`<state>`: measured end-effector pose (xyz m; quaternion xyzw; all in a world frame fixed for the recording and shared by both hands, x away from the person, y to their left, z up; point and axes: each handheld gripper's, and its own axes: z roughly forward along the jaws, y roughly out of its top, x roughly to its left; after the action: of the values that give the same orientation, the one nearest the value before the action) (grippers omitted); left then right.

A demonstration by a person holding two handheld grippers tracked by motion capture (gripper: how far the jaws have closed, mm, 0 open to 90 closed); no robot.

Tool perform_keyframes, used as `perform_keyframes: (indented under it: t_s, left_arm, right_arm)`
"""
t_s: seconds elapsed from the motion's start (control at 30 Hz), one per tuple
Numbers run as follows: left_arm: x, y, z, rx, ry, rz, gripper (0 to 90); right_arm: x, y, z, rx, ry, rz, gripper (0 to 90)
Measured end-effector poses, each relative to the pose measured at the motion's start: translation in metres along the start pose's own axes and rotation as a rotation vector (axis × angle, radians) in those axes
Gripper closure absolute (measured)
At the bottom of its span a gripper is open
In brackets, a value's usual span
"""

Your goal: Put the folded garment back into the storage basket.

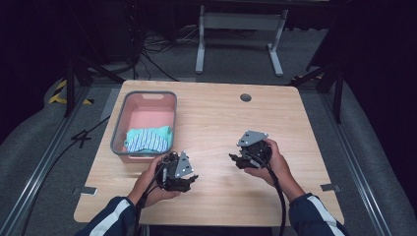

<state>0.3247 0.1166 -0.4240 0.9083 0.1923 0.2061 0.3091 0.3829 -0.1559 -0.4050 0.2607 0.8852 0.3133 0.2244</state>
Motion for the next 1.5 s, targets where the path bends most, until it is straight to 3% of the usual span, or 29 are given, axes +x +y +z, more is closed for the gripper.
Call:
perform_keyframes:
  t_s: [0.5, 0.67, 0.93, 1.1, 1.3, 1.5]
  left_arm:
    - [-0.007, -0.015, 0.015, 0.048, -0.052, 0.004, 29.4]
    - [-0.009, -0.021, 0.017, 0.070, -0.048, 0.008, 29.0]
    - [-0.010, -0.031, 0.019, 0.068, -0.068, -0.010, 27.6]
    - [-0.011, -0.038, 0.021, 0.064, -0.075, 0.005, 25.5]
    - [-0.009, -0.044, 0.020, 0.051, -0.096, -0.027, 23.5]
    - [-0.008, -0.058, 0.017, -0.004, -0.148, -0.129, 22.9]
  right_arm:
    - [-0.006, -0.048, -0.011, 0.015, -0.028, 0.032, 32.8]
    - [-0.006, -0.065, -0.017, 0.022, -0.031, 0.048, 32.4]
    - [-0.004, -0.094, -0.026, 0.034, -0.043, 0.072, 32.0]
    - [0.000, -0.108, -0.030, 0.039, -0.044, 0.081, 31.5]
    - [0.000, -0.126, -0.036, 0.029, -0.050, 0.091, 31.5]
    - [-0.002, -0.143, -0.039, 0.031, -0.043, 0.127, 30.4]
